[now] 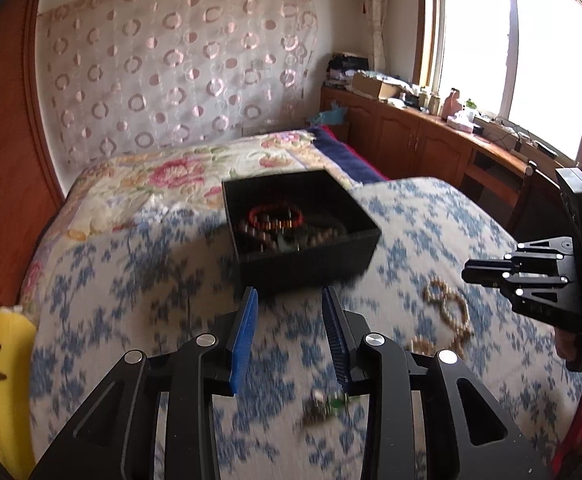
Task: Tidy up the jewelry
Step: 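Grasp the green pendant with the left tool while the right tool reaches toward the pearls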
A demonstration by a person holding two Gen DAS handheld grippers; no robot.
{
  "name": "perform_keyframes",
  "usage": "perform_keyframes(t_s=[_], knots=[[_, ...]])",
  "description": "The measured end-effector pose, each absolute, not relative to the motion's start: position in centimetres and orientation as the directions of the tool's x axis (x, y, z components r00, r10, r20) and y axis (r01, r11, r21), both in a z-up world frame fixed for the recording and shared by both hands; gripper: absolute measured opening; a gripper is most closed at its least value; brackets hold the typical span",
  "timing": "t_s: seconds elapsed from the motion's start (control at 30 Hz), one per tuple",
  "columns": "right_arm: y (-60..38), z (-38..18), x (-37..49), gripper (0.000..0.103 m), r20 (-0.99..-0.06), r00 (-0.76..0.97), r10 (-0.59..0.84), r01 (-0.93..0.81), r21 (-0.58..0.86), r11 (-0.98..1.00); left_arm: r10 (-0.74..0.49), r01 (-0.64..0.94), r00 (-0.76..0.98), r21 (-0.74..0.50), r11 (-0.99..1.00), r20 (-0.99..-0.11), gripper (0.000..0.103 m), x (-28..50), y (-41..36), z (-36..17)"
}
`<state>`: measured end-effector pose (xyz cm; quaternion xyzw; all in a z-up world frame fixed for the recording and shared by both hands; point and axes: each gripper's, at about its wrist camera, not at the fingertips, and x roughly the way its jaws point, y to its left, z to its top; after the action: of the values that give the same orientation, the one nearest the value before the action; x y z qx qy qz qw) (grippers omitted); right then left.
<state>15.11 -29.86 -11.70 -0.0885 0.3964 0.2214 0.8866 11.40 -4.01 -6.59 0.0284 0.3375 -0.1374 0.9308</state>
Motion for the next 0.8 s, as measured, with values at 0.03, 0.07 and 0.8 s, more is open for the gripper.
perform_keyframes(t_s=[0.03,0.07,0.8], knots=[[-29.9,-11.9,14.9,0.010,-0.745,0.584,0.322,-0.463,0.021,0.886,-0.236,0.274,0.732,-0.041,0.961,-0.640,0.032,11.2,-3.9,-6.8],[-30.0,-12.2,14.5,0.010,-0.749,0.581,0.320,-0.463,0.020,0.886,-0.232,0.270,0.728,-0.041,0.962,-0.645,0.032,10.7,-3.8,-7.1],[-30.8,-12.0,8.0,0.010,-0.723,0.592,0.357,-0.451,0.071,0.890,-0.351,0.447,0.600,-0.062,0.892,-0.719,0.040,1.8,-9.2,-10.4]])
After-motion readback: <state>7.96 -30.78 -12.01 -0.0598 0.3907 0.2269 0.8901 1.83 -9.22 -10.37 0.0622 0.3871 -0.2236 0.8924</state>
